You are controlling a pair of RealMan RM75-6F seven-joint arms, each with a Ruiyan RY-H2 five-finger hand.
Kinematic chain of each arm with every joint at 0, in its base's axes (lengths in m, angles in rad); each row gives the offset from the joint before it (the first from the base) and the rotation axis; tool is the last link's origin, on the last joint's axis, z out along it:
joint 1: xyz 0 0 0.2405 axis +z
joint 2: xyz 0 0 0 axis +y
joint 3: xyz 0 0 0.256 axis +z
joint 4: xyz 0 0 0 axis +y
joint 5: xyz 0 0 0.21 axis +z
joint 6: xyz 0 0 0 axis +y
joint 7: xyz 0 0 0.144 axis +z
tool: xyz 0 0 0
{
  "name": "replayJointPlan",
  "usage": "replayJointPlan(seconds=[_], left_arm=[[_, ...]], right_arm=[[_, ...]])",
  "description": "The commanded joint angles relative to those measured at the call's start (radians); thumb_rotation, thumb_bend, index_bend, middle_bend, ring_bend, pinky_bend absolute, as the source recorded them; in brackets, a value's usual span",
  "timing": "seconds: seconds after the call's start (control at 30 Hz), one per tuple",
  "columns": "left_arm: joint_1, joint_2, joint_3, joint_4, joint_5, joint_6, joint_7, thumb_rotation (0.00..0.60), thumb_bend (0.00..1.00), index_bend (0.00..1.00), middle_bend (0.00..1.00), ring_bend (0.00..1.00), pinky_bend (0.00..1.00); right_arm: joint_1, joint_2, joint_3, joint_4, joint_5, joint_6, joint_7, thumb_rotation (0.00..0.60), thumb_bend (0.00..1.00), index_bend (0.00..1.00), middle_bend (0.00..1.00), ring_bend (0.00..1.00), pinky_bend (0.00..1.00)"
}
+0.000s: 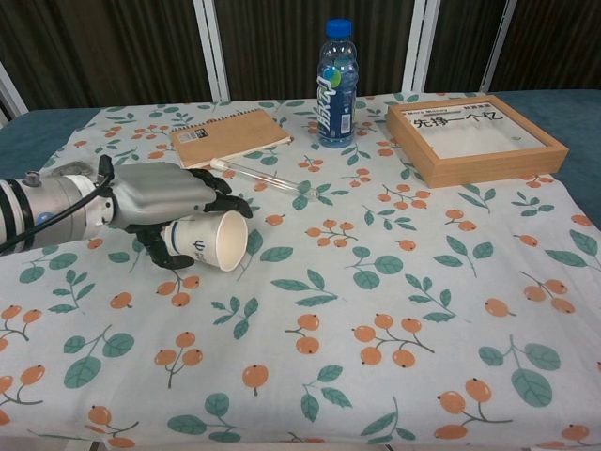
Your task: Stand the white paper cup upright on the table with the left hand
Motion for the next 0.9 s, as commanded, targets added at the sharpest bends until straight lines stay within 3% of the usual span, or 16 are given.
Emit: replayJointPlan(seconds=[0.03,0.23,0.4,0.67,0.9], left_arm=[[0.001,-0.006,0.004,0.007,0.004,0.007,-0.005,0.6,0.38,0.21,0.25,0.0,0.0],[0.013,-0.03,0.007,0.032,0.043,0.052,-0.033,0.6,0.4,0.3,0.33,0.02,0.02],[0.03,-0.041,-0.007,0.038,0.094,0.097,-0.117,0.6,0.4,0.31,0.33,0.03,0.03],[0.102,-0.117,-0.081,0.133,0.169,0.207,-0.587,0.6,0.38,0.29,0.31,0.03,0.02],[0.165,-0.222,-0.124,0.249,0.14,0.258,-0.882,0.6,0.38,0.29,0.33,0.03,0.0]], right_arm=[[0.0,-0.001,0.0,0.002,0.001,-0.002,0.001,0.6,0.05,0.0,0.0,0.0,0.0],[0.0,-0.003,0.0,0.008,0.002,-0.004,0.006,0.6,0.05,0.0,0.0,0.0,0.0],[0.0,-0.004,-0.001,0.011,0.001,-0.005,0.008,0.6,0.05,0.0,0.0,0.0,0.0],[0.003,-0.001,-0.002,0.007,0.003,-0.016,0.01,0.6,0.05,0.0,0.0,0.0,0.0],[0.006,0.002,-0.002,0.002,0.004,-0.022,0.006,0.6,0.05,0.0,0.0,0.0,0.0]])
